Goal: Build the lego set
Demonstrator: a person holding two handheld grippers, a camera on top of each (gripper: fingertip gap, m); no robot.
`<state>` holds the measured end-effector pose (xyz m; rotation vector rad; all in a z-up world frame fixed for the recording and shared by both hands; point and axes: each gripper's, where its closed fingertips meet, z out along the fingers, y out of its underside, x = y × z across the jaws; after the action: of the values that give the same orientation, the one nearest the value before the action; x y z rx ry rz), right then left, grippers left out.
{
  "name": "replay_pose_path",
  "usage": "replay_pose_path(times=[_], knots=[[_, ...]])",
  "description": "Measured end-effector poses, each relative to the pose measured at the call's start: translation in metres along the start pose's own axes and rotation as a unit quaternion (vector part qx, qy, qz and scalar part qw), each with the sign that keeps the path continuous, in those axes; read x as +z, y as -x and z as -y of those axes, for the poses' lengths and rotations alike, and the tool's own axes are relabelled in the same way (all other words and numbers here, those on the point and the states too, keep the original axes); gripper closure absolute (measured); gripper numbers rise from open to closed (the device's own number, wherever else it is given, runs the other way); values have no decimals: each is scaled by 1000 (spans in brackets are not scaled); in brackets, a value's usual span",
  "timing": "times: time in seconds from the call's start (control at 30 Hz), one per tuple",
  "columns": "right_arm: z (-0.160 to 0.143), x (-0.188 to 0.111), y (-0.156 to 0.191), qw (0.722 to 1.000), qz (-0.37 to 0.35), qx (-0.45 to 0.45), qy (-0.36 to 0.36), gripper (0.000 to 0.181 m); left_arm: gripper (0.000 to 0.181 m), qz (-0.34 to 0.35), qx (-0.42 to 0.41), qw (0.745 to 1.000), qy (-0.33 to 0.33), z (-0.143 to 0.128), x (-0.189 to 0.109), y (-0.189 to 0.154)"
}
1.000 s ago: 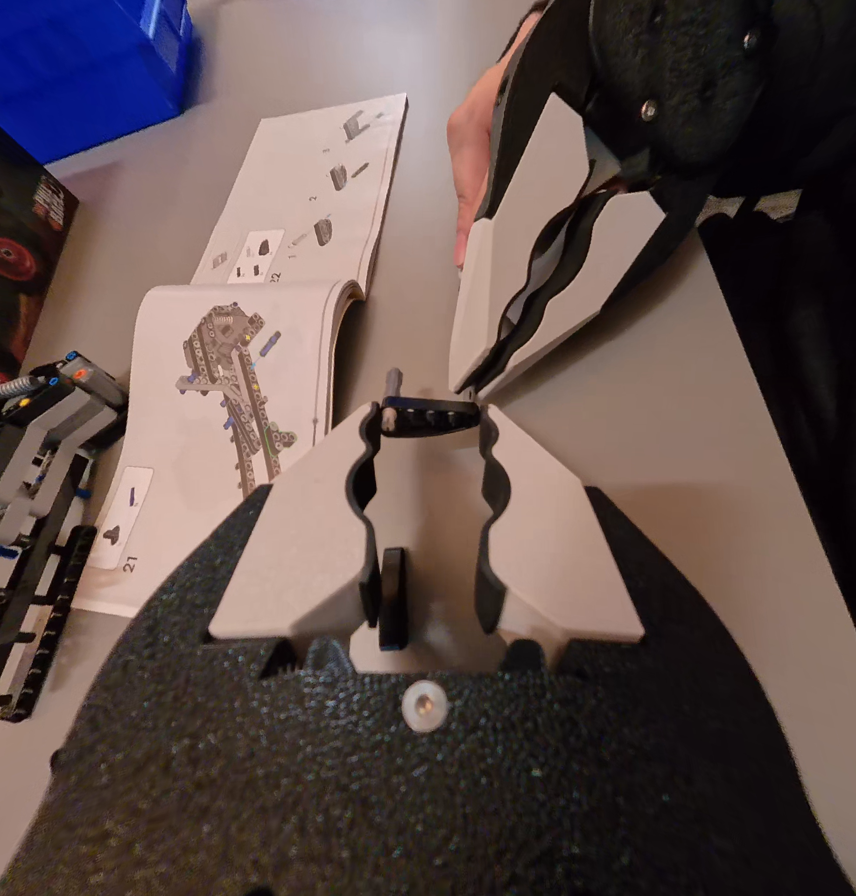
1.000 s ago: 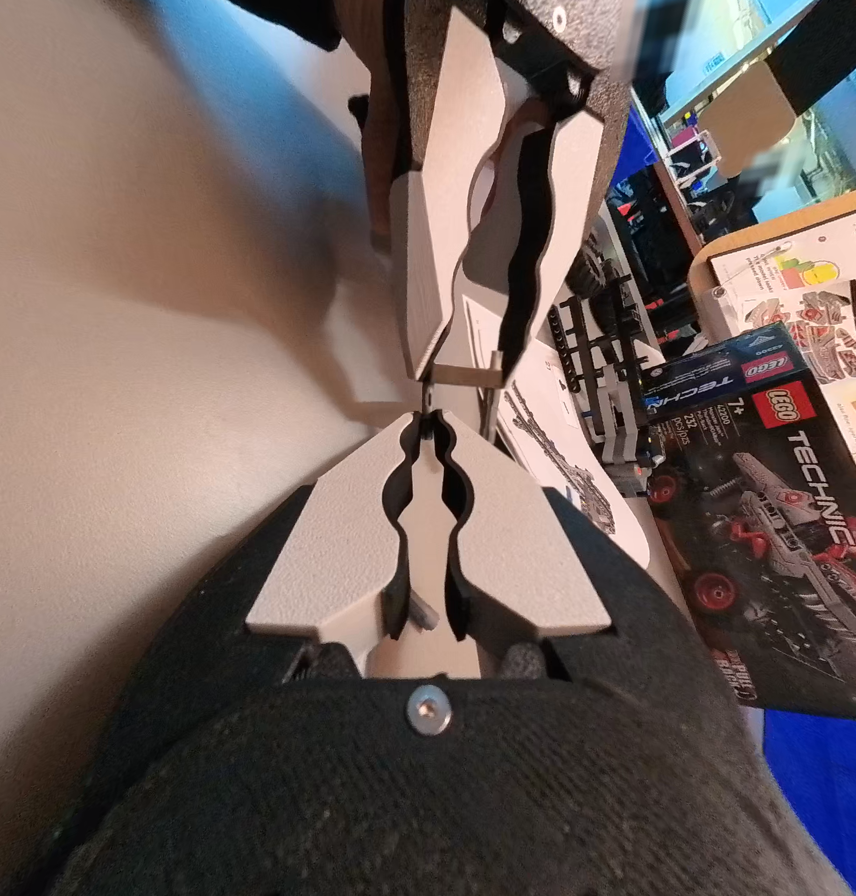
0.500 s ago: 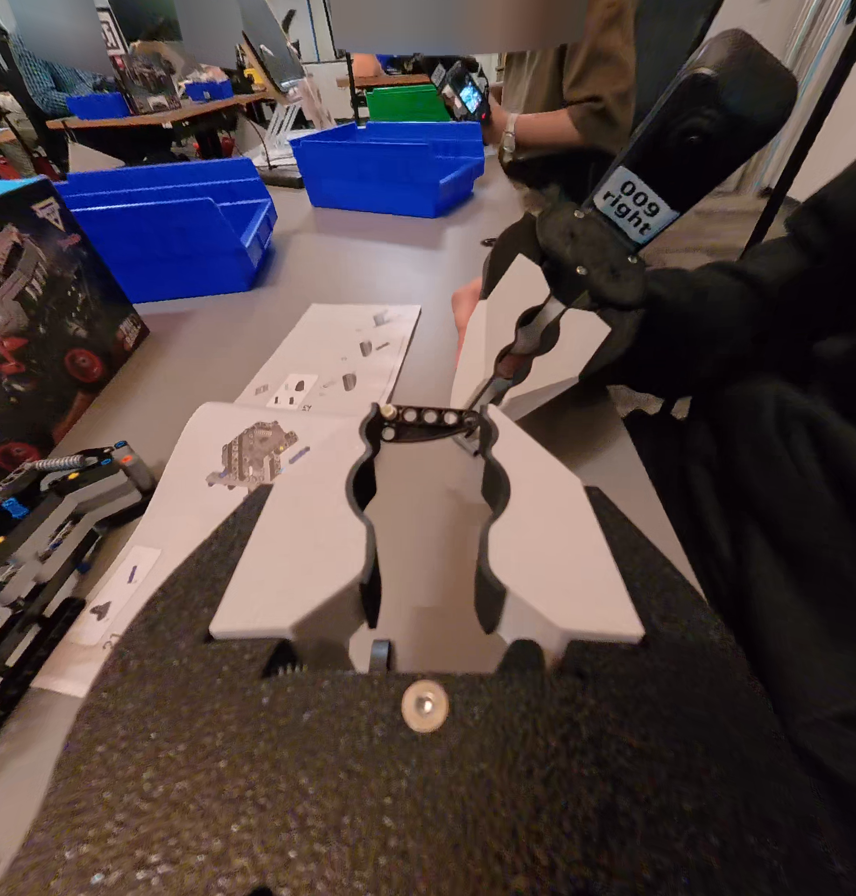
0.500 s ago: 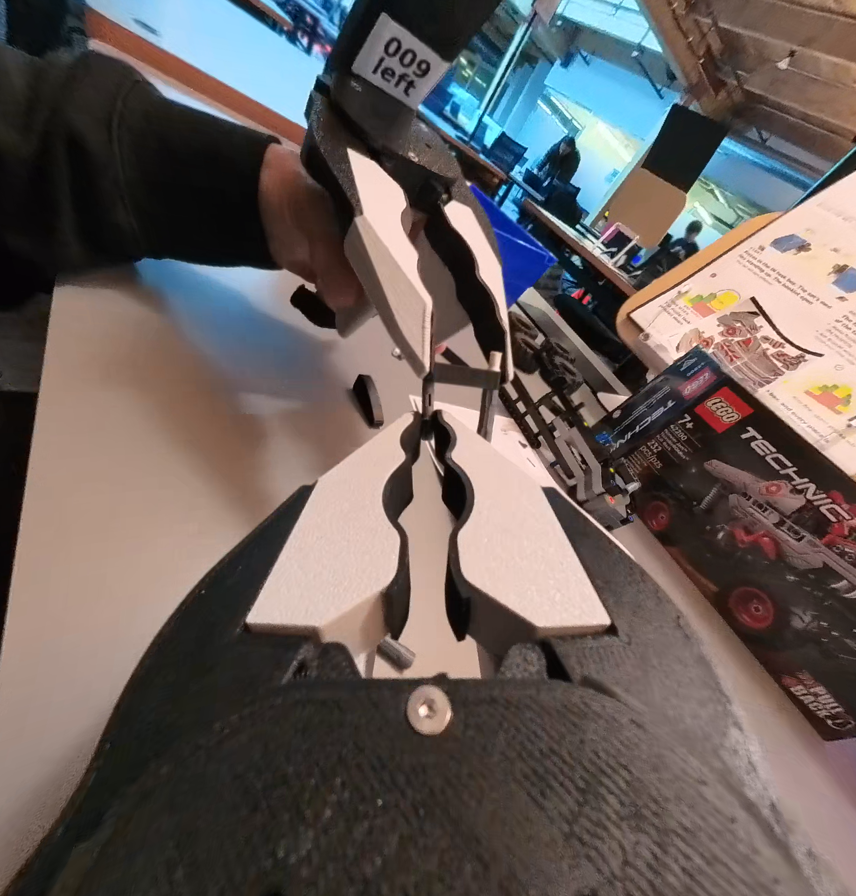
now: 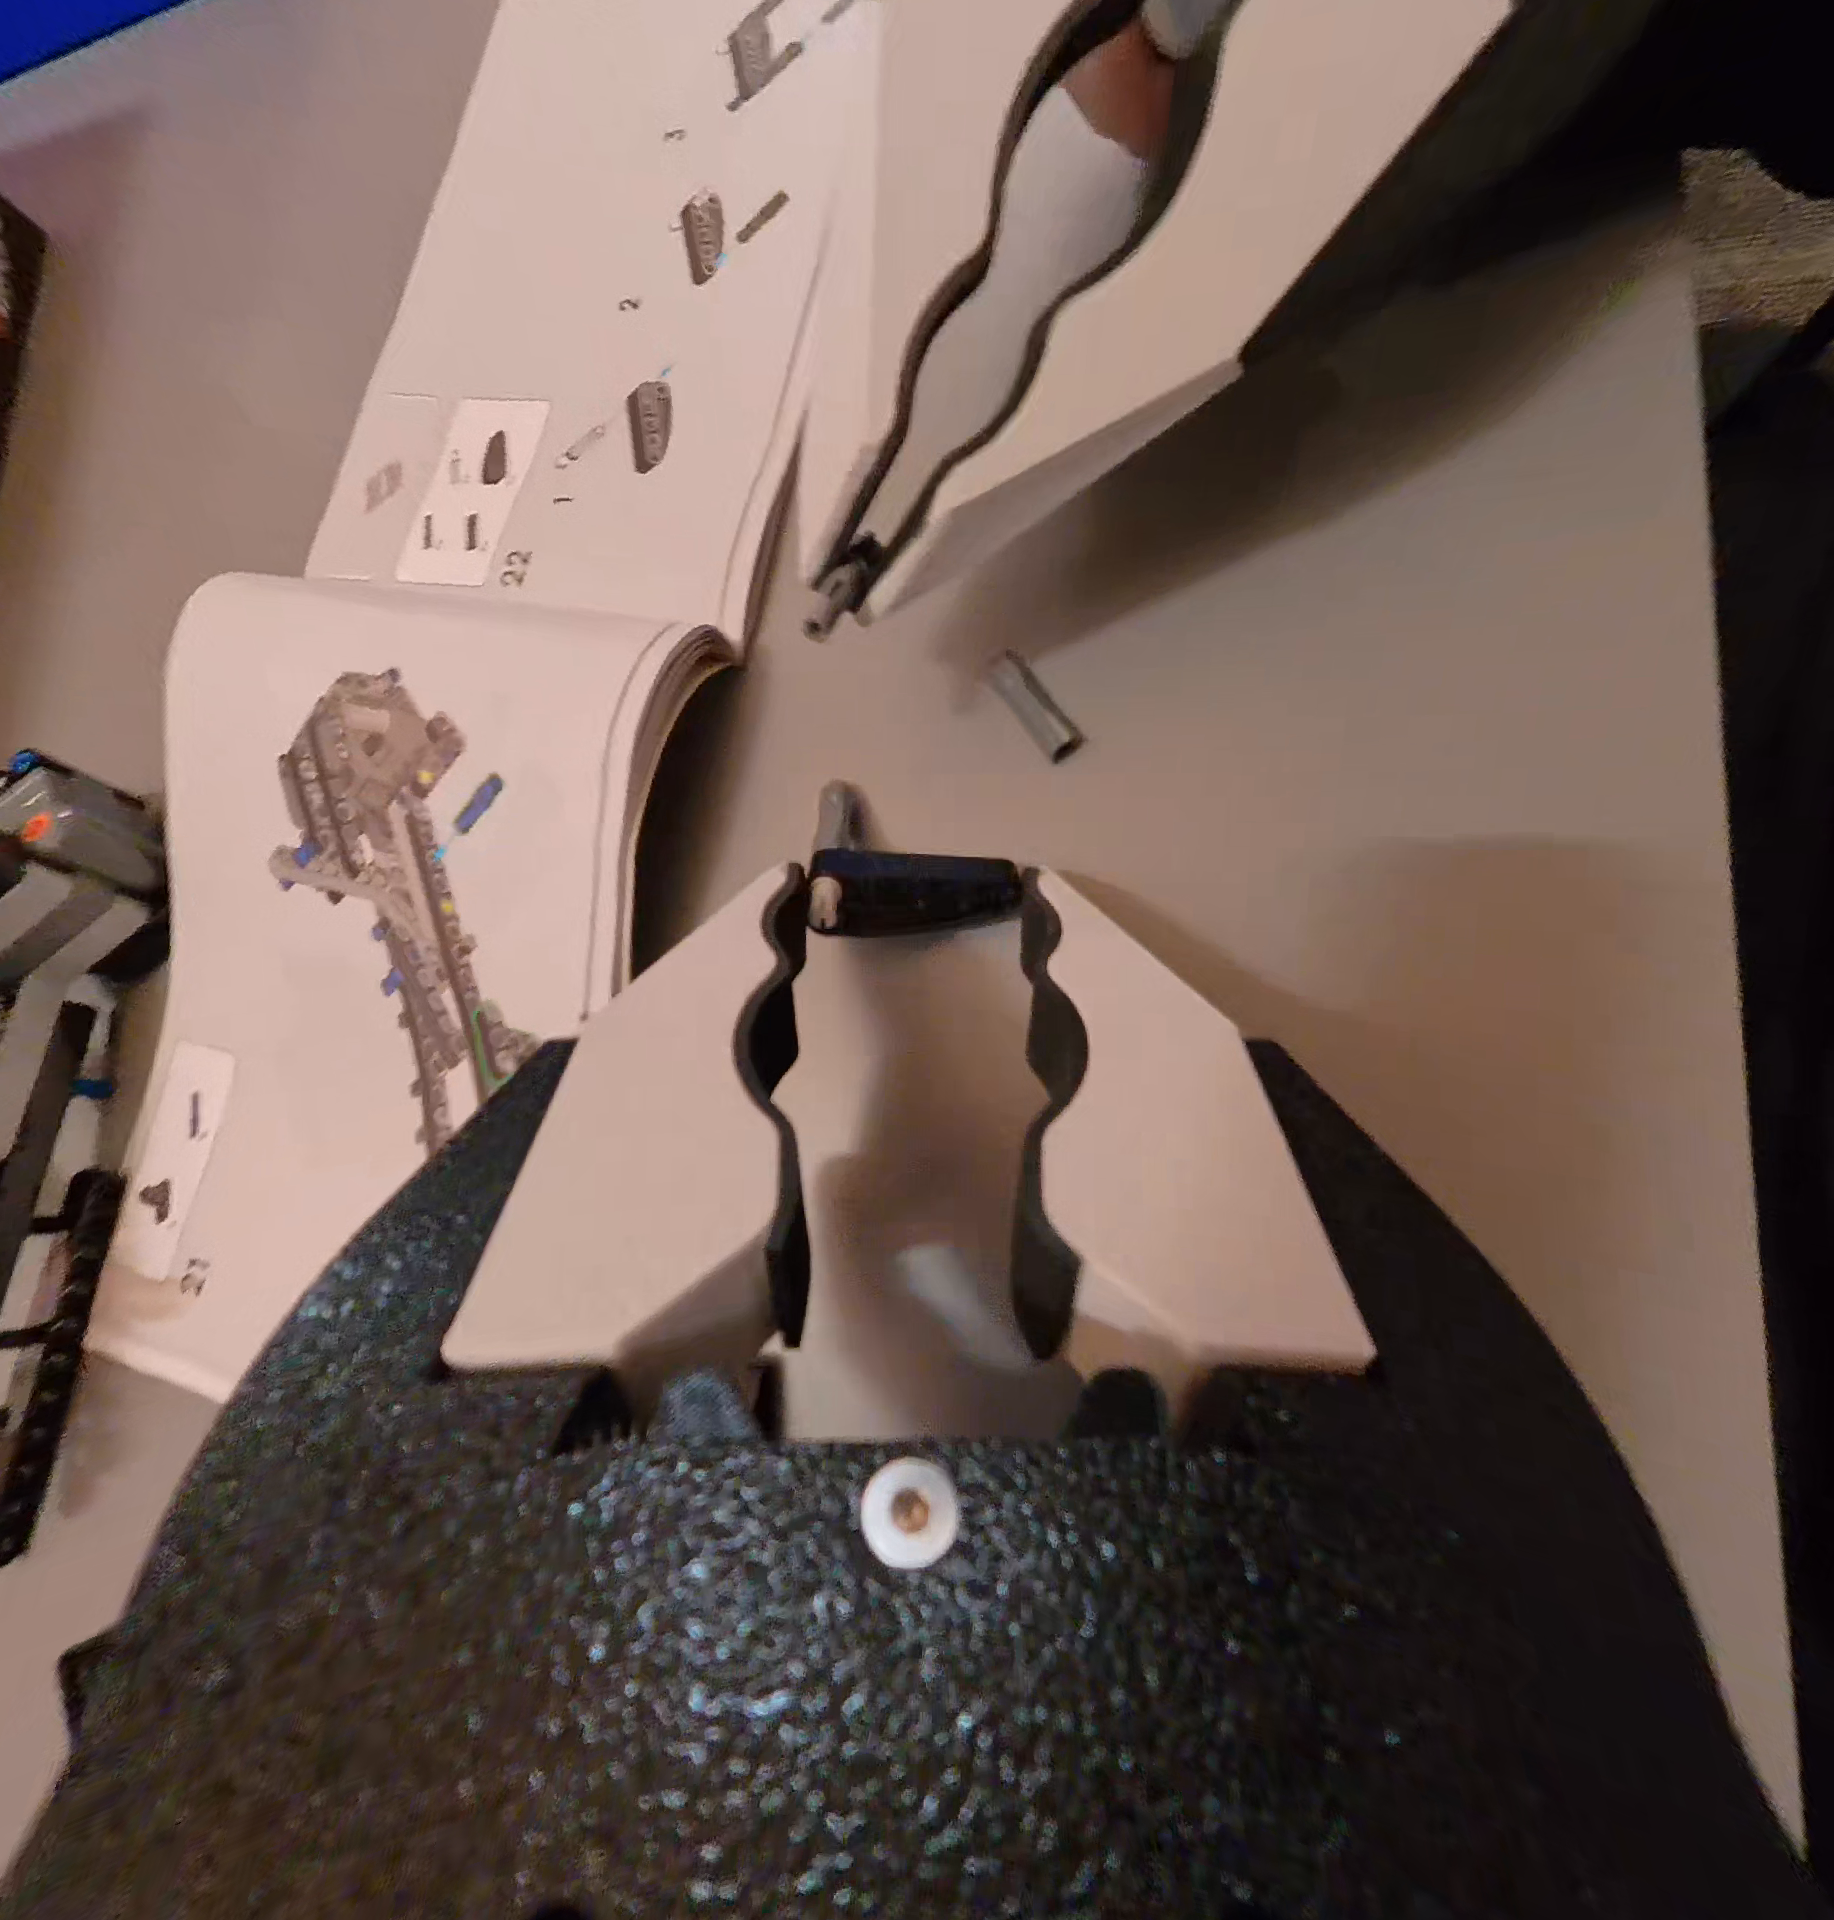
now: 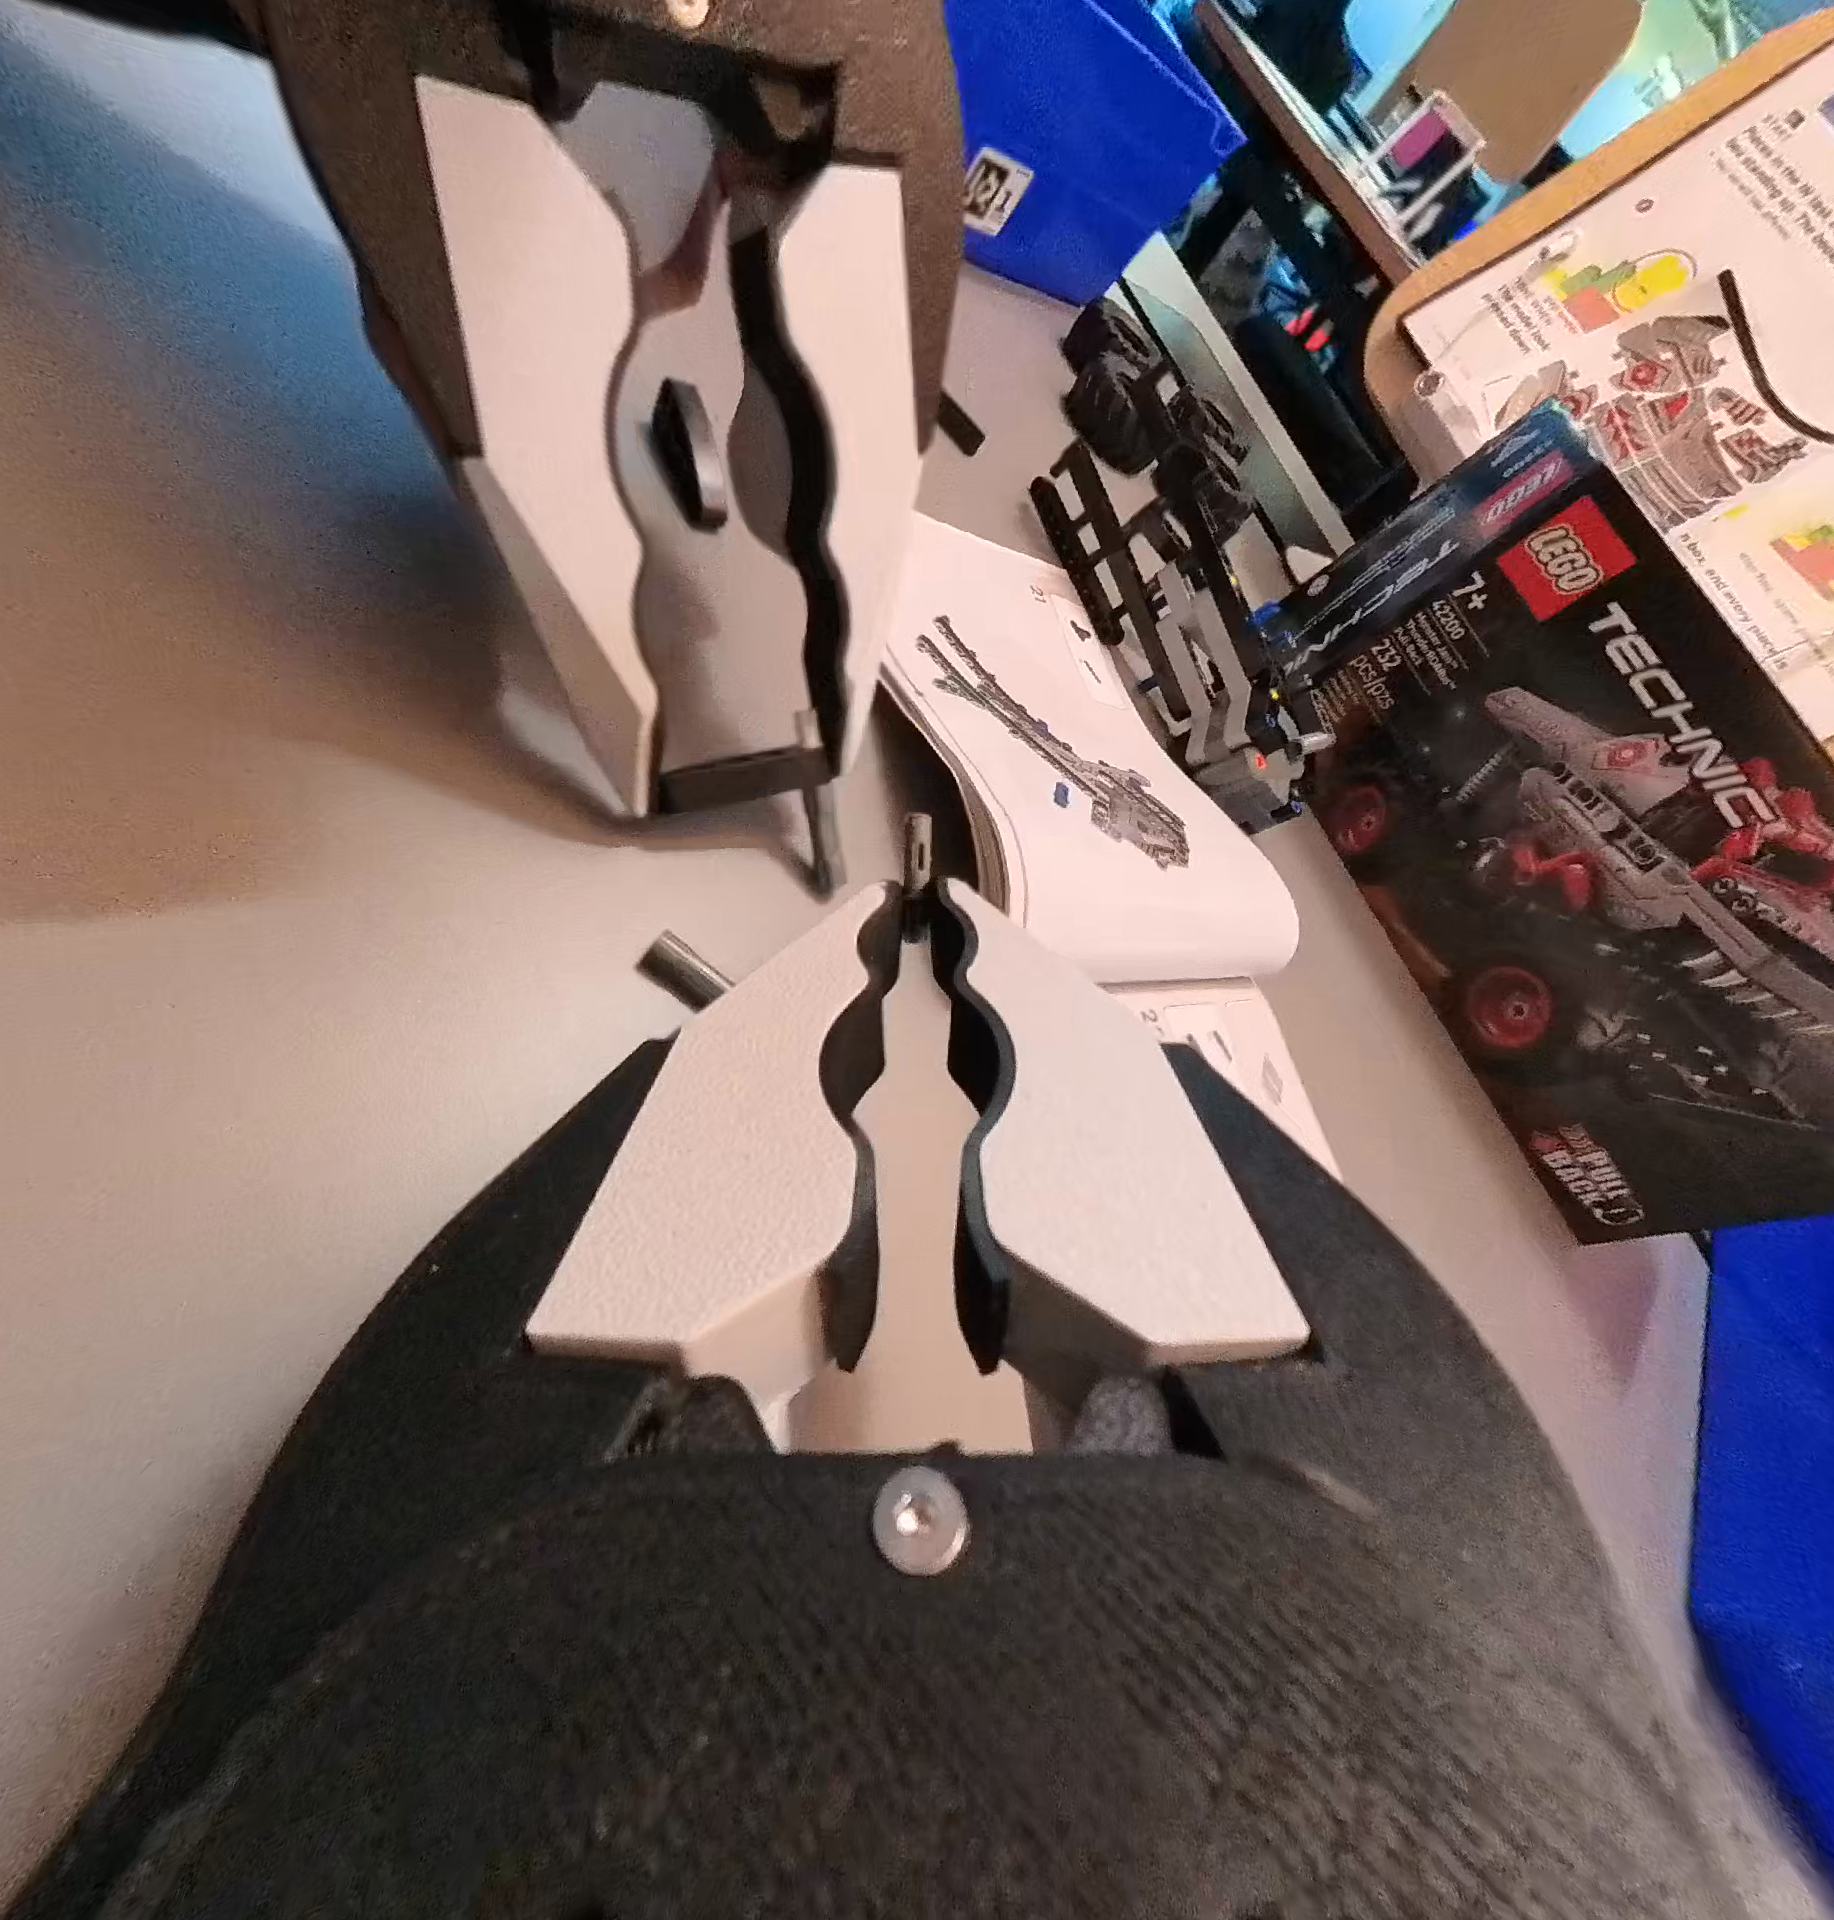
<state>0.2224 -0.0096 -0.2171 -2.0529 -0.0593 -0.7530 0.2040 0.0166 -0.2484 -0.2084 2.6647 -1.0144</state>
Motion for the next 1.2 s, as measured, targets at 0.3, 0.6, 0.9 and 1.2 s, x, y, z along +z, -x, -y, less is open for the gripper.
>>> replay_pose_path(times=[0.3, 0.6, 0.9, 1.2], knots=[[-11, -11, 0, 1000, 21, 15, -9, 179, 126, 4, 245, 968, -49, 13, -38, 7], [2, -21, -5, 994, 42, 91, -52, 179, 132, 31, 450, 892, 39, 12, -3, 1], [48, -41, -11, 941, 131, 227, -216, 179, 158, 8, 202, 954, -223, 97, -45, 5], [74, -49, -13, 898, 182, 254, -311, 178, 177, -76, 115, 946, -292, 109, -65, -2]])
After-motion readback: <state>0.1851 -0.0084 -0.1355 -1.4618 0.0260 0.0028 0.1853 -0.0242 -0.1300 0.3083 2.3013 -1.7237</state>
